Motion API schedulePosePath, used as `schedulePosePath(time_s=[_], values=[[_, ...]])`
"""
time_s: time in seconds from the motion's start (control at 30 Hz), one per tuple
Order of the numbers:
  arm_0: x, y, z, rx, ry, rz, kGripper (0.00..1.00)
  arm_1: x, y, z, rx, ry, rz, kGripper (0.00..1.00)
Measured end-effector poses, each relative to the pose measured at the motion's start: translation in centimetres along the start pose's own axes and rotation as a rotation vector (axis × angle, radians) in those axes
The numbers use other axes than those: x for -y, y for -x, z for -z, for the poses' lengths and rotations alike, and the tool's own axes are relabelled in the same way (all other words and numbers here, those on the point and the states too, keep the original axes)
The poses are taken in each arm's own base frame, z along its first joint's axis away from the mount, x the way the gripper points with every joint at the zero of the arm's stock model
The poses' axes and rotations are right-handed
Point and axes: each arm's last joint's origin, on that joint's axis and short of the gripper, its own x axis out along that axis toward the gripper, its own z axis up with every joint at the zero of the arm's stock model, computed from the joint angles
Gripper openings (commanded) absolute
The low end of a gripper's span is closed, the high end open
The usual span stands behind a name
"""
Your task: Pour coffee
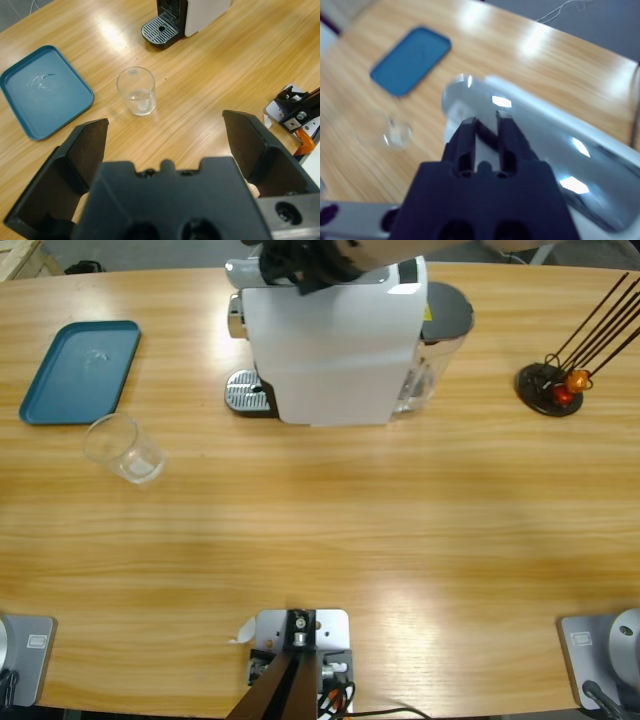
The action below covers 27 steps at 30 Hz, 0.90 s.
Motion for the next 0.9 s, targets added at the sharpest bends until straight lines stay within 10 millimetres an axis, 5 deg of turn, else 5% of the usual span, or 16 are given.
schedulePosePath(time_s=[0.2, 0.33, 0.5, 0.57, 0.73, 0.9], values=[[-0.3, -2.6, -1.9, -0.095, -0.033, -0.052, 1.0, 0.2, 9.7, -2.7, 0.111, 0.094, -0.02, 1.0], [-0.5, -6.1, -4.8, -0.109, -0.038, -0.078, 1.0, 1.6, 15.2, 0.3, 0.15, 0.092, 0.024, 1.0], [-0.7, -11.9, -6.3, -0.266, -0.043, -0.087, 1.0, 3.6, 15.8, 8.9, 0.003, 0.097, 0.097, 1.0], [-0.8, -13.8, -6.4, -0.326, -0.042, -0.089, 1.0, 4.0, 16.0, 10.9, -0.023, 0.097, 0.101, 1.0], [-0.9, -15.6, -5.5, -0.358, -0.008, -0.122, 1.0, 4.2, 16.2, 11.8, 0.002, 0.09, 0.097, 1.0], [-1.3, -16.4, -1.8, -0.274, 0.085, -0.159, 1.0, 4.1, 15.6, 11.6, 0.013, 0.086, 0.096, 1.0]])
